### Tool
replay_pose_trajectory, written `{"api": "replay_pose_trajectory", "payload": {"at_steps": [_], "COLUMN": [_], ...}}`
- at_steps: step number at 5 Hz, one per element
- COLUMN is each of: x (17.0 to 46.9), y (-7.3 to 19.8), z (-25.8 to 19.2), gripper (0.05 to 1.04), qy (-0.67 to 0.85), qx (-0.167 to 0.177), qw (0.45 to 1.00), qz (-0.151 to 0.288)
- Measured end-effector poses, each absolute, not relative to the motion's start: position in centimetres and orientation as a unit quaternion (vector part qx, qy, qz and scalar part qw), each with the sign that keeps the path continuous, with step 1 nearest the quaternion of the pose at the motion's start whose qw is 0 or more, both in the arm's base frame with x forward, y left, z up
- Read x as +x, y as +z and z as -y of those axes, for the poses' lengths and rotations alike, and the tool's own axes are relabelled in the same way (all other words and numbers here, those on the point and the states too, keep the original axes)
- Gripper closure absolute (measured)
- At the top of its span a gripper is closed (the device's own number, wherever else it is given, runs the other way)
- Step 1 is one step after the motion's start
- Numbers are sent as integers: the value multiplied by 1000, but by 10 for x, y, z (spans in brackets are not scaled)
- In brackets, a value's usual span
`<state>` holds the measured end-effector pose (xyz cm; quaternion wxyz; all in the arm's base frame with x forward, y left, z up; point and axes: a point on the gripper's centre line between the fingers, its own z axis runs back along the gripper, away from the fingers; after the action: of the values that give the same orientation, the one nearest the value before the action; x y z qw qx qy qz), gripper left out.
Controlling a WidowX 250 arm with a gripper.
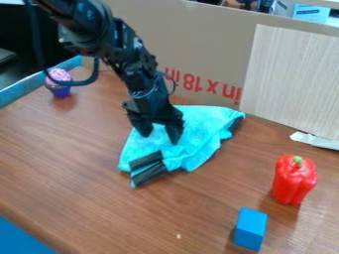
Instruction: He moved the cloth back and forth
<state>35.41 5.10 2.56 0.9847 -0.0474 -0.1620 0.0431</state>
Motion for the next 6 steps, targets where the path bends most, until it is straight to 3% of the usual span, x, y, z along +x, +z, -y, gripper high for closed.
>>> {"api": "replay_pose_trajectory", "payload": {"at_steps": [3,6], "x": [279,248], "y": [21,17], "z": [-28,-24], "gripper": [85,85], "qy": [-58,-112], "qx": [-47,-17], "qw": [986,980], "qz": [147,163]}}
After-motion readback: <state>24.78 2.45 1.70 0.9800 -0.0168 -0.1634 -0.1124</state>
